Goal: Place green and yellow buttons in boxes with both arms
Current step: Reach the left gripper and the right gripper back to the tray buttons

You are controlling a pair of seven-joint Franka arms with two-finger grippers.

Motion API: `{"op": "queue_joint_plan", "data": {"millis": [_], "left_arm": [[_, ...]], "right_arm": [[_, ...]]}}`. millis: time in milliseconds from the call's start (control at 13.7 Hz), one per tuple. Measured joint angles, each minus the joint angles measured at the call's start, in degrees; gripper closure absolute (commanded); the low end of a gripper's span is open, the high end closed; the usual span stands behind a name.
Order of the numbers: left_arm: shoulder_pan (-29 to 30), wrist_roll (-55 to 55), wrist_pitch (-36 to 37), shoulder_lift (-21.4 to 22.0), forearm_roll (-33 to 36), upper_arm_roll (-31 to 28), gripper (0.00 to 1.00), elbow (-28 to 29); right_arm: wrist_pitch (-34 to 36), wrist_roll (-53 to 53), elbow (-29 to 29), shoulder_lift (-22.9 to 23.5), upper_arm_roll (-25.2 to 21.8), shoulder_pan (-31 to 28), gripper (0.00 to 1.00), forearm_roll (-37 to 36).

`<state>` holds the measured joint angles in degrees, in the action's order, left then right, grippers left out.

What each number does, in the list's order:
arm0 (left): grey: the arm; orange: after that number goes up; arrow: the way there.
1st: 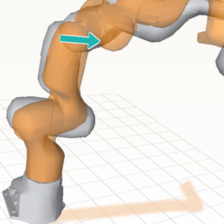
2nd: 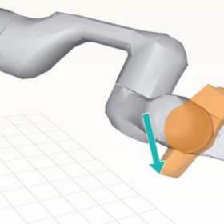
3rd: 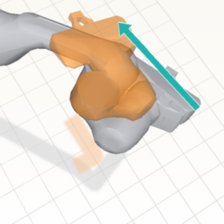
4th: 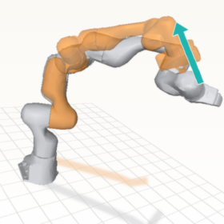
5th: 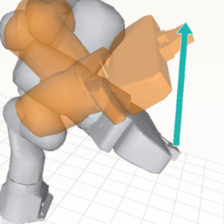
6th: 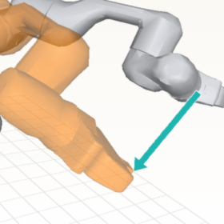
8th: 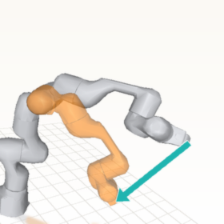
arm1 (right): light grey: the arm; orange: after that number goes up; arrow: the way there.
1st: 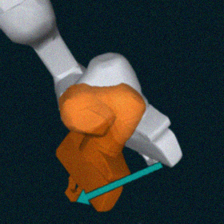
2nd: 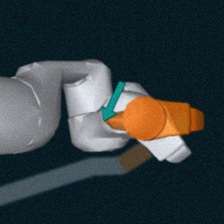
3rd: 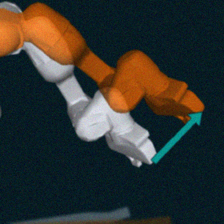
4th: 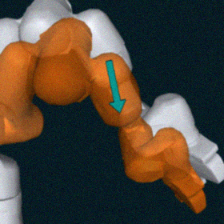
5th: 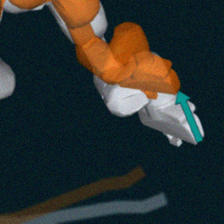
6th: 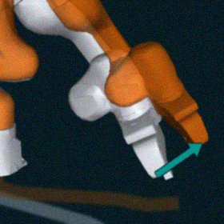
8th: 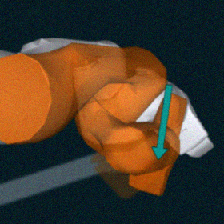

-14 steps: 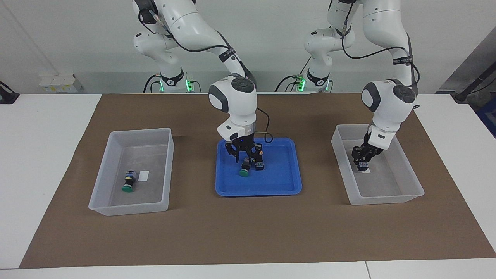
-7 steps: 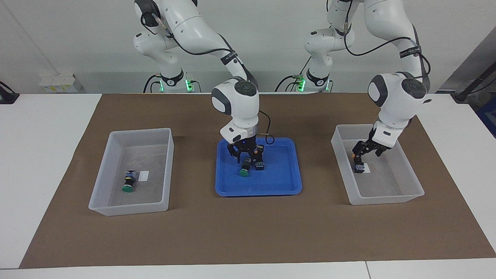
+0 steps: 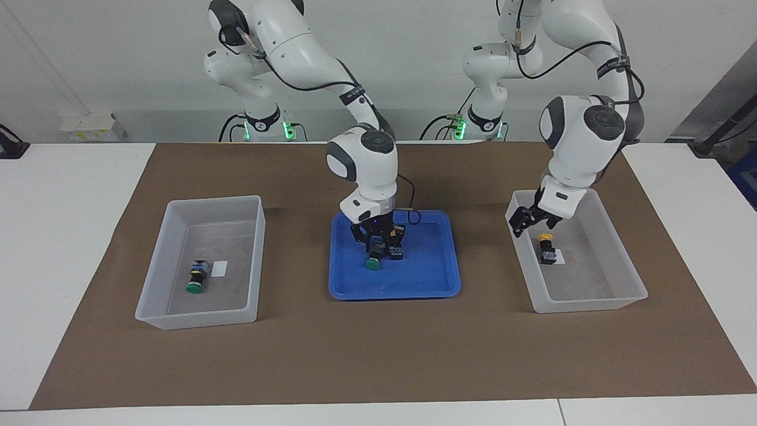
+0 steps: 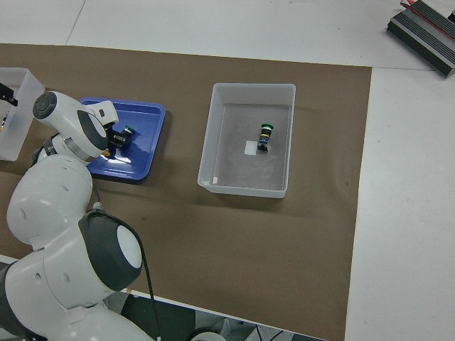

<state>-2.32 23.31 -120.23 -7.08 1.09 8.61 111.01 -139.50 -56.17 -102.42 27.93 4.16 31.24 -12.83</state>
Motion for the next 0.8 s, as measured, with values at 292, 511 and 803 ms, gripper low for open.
{"op": "queue_joint_plan", "data": {"millis": [292,511,803], "left_arm": [[-4.7,10.4,-10.3,0.2,0.0,0.4,0.1,4.9],[-6.4,12.4,-13.3,0.4,0.0,0.4,0.19,7.5],[-9.0,14.8,-14.7,0.5,0.0,0.5,0.24,8.7]], "right_arm": [[0.0,0.0,-0.1,0.1,-0.2,0.0,1.0,-0.1],[1.6,0.0,0.2,-1.6,-1.0,-1.0,1.0,-0.9],[9.7,6.4,0.4,-9.2,-1.1,-6.8,1.0,-1.3]]}}
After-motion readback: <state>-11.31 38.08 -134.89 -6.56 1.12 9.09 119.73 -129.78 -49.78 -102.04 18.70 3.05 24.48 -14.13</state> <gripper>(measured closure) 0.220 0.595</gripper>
